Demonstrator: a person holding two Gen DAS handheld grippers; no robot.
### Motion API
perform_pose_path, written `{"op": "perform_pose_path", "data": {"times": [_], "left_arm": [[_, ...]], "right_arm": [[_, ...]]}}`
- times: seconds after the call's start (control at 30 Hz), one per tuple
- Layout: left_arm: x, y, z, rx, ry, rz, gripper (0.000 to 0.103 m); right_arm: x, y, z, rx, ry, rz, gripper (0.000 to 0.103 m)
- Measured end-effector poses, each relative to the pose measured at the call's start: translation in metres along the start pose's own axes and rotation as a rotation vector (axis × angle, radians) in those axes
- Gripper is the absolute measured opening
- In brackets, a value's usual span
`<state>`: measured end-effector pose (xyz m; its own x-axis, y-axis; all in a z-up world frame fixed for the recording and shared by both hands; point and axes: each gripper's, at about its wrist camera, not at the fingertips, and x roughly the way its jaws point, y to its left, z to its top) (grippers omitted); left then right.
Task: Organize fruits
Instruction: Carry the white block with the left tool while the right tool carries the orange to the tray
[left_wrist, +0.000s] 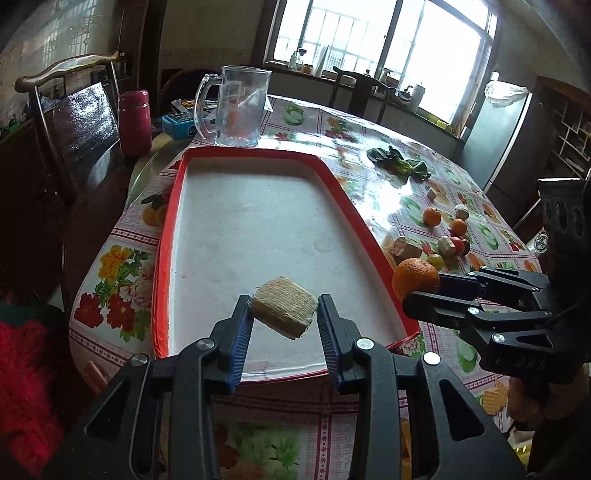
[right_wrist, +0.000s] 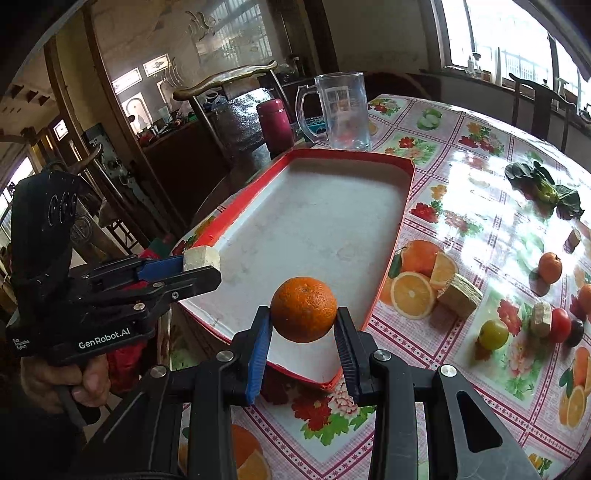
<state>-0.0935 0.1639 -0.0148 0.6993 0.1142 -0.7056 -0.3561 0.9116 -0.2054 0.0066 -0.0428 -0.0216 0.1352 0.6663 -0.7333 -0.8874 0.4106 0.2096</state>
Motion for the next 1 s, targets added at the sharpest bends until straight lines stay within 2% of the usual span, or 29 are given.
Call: {"op": "perform_pose_path", "data": {"times": [0.67, 0.83, 0.9, 1.0], "left_arm": [[0.032, 0.026, -0.003, -0.021, 0.093, 0.041, 0.033], [0.038, 0.025, -0.007, 0.003, 0.124, 0.055, 0.034], [0.036, 0.024, -0.006, 0.003, 0.129, 0.055, 0.035], [0.032, 0.026, -0.004, -0.012, 0.121, 0.056, 0.043]], "right_arm": [[0.063, 0.006, 0.01, -0.048, 0.134, -0.026, 0.035], [0.065, 0.007, 0.01, -0.058, 0.138, -0.017, 0.038], [0.06, 0.005, 0.01, -0.051, 0.126, -0.012, 0.047], [0.048, 0.002, 0.01, -0.037, 0.088, -0.014, 0.049]]}}
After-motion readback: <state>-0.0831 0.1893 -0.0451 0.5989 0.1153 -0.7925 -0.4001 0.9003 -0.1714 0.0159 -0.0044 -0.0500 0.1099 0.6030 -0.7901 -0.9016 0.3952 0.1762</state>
